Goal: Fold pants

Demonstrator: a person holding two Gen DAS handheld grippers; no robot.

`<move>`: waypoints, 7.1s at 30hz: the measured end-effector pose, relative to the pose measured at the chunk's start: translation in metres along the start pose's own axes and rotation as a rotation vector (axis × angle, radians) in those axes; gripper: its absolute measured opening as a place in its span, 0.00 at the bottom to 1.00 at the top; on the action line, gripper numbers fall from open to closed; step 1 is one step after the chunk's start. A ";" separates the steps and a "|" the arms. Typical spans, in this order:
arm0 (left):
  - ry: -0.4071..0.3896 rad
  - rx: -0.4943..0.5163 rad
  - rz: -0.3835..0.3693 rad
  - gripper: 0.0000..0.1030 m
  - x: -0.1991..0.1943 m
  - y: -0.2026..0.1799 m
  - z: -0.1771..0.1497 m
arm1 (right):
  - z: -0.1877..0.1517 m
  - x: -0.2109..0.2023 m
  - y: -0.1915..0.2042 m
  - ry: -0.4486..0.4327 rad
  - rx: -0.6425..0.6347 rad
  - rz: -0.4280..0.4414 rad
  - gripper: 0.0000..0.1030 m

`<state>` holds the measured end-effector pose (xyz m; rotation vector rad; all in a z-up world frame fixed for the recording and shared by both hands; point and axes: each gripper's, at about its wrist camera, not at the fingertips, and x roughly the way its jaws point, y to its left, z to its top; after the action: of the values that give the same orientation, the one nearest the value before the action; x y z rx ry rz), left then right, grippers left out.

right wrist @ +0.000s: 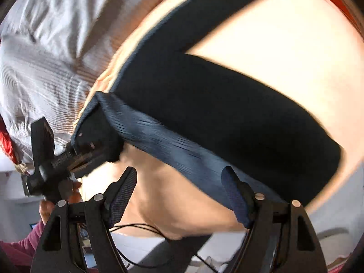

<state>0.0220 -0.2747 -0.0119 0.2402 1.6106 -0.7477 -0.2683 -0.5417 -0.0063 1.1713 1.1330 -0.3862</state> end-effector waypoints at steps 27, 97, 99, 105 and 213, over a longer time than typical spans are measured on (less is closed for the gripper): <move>0.029 0.018 0.036 0.20 0.041 -0.094 0.004 | -0.023 -0.005 -0.080 0.071 0.170 0.446 0.03; -0.166 -0.067 0.381 0.82 0.085 -0.128 0.226 | 0.344 -0.012 0.006 -0.052 -0.358 -0.212 0.08; -0.197 -0.061 0.328 0.82 0.078 -0.140 0.232 | 0.341 -0.002 0.031 -0.032 -0.401 -0.156 0.08; -0.140 -0.052 0.395 0.82 0.091 -0.136 0.237 | 0.331 0.043 0.062 -0.002 -0.510 -0.216 0.10; -0.216 -0.022 0.413 1.00 0.103 -0.174 0.136 | 0.270 -0.029 -0.003 -0.240 -0.179 -0.054 0.08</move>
<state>0.0154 -0.5144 -0.0537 0.4451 1.3067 -0.4211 -0.1494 -0.7862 0.0049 0.9128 0.9699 -0.4444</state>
